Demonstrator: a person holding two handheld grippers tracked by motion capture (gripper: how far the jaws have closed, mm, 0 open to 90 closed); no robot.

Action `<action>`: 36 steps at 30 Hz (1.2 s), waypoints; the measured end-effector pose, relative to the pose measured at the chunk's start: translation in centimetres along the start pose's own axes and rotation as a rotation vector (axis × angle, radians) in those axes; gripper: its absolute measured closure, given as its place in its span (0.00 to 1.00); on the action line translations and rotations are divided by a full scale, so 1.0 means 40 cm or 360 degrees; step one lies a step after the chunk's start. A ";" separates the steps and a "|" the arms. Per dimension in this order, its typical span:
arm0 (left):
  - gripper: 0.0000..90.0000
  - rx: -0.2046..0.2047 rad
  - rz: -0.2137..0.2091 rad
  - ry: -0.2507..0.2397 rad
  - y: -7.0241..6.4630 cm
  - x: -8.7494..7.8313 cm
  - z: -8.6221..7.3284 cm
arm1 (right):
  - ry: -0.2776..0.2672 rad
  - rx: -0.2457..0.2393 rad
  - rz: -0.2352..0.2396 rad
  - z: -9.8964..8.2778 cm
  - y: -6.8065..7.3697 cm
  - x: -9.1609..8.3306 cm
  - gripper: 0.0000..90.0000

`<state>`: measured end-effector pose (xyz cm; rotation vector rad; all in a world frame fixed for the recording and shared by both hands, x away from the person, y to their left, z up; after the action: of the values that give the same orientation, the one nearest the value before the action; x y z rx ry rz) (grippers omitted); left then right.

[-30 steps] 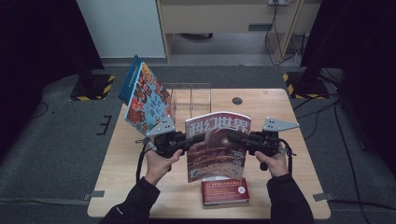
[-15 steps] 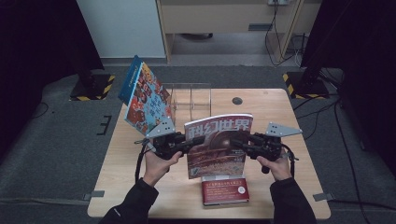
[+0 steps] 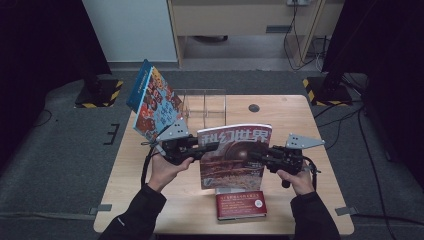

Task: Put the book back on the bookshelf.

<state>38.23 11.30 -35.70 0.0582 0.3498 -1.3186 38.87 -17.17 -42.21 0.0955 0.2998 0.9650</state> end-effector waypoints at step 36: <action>0.76 0.0173 -0.0049 0.0302 -0.018 0.007 0.107 | 0.0054 -0.0069 0.0082 0.000 0.012 0.005 0.93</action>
<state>38.51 9.83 -31.63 0.2717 0.4411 -1.3656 38.60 -16.75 -42.15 0.0475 0.3088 1.0246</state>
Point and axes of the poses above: each handheld gripper's, and its own axes: x roughly forward along the jaws, z roughly out of its top, y roughly to its left, the point moved 3 cm from there along x, roughly forward along the jaws, and after that the axes turned 11 degrees about -z, right-handed, at the moved point
